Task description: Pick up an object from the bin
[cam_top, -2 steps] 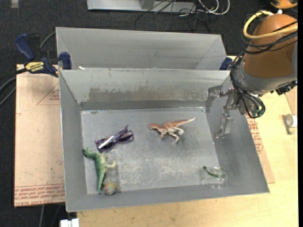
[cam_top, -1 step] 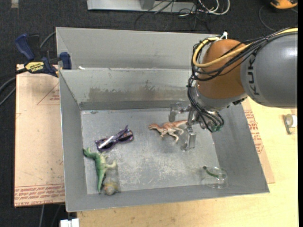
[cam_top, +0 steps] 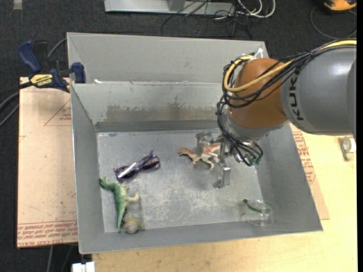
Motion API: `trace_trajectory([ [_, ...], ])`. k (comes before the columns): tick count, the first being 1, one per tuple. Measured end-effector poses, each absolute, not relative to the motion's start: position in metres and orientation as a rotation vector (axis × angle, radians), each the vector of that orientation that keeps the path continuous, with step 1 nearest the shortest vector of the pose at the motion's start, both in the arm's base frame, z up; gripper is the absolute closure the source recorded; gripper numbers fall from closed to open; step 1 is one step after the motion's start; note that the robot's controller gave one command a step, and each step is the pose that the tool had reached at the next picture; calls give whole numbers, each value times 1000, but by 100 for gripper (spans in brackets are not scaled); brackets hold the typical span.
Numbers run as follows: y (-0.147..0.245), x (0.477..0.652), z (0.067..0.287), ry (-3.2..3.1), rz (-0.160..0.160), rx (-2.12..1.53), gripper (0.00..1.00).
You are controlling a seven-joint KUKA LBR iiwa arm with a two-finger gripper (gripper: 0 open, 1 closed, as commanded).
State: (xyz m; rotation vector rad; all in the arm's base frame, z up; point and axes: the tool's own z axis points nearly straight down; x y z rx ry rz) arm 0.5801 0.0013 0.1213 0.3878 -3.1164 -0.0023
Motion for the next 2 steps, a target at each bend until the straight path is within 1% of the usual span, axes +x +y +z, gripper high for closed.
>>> trace_trajectory([
  [1, -2, 581, 124, -3117, -1, 401, 0],
  [2, -49, 585, 151, -3041, -4, 798, 100],
])
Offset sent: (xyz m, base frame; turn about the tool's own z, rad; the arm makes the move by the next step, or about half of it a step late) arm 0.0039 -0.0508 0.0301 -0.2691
